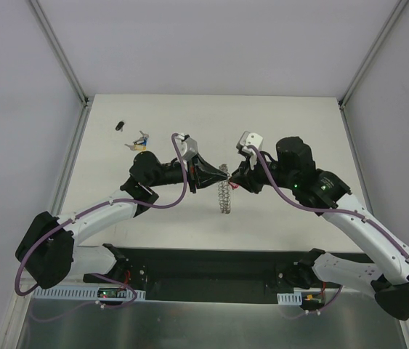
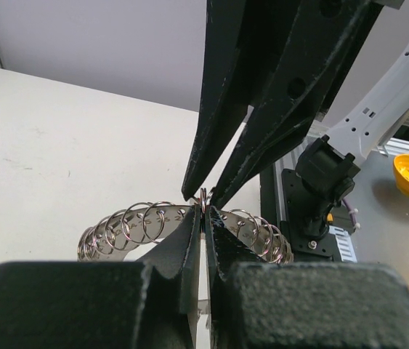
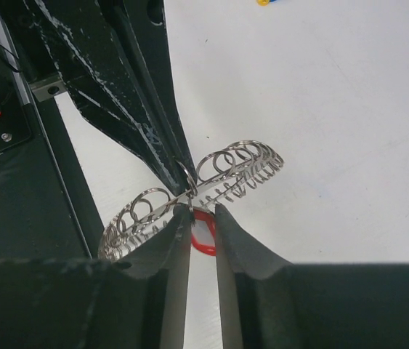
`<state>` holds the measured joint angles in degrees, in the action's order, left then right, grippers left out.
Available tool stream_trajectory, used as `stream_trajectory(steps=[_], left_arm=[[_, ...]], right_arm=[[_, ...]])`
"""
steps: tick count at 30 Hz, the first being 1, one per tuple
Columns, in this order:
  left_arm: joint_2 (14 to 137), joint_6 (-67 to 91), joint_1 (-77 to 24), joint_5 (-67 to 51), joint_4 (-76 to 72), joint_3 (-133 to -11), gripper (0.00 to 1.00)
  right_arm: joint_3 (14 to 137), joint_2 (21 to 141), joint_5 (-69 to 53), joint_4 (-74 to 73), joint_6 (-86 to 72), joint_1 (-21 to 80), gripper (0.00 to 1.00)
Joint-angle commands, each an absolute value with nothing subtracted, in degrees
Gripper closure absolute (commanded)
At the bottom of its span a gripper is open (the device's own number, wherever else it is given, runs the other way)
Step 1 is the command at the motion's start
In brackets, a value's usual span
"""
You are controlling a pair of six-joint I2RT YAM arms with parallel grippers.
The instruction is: Put the keys on the keyring
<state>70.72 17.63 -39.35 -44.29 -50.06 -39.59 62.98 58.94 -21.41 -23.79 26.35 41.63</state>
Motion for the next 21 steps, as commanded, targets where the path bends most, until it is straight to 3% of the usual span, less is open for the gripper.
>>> stream_trajectory(steps=[1, 4, 8, 9, 13, 21], left_arm=[[68.7, 17.0, -39.8, -45.4, -53.7, -41.7, 1.0], [68.5, 17.0, -39.8, -44.9, -54.1, -41.4, 1.0], [68.1, 17.1, -39.8, -43.7, -54.5, -40.3, 1.0], [67.9, 17.1, -39.7, -43.5, -54.4, -40.2, 0.92], [66.4, 14.3, -39.7, -43.1, -49.7, -40.5, 0.78], [65.0, 5.4, -39.6, -44.7, -31.8, -45.7, 0.67]], right_arm=[[65.8, 59.1, -22.9, -22.1, 26.5, 42.0, 0.82], [66.0, 59.0, -23.5, -22.8, 26.7, 41.9, 0.99], [67.2, 59.1, -23.5, -25.2, 27.9, 41.9, 0.99], [67.8, 59.2, -23.5, -26.3, 28.6, 42.0, 0.99], [69.9, 59.9, -23.8, -29.0, 31.0, 41.9, 0.99], [72.9, 61.4, -24.4, -34.6, 35.2, 42.6, 0.99]])
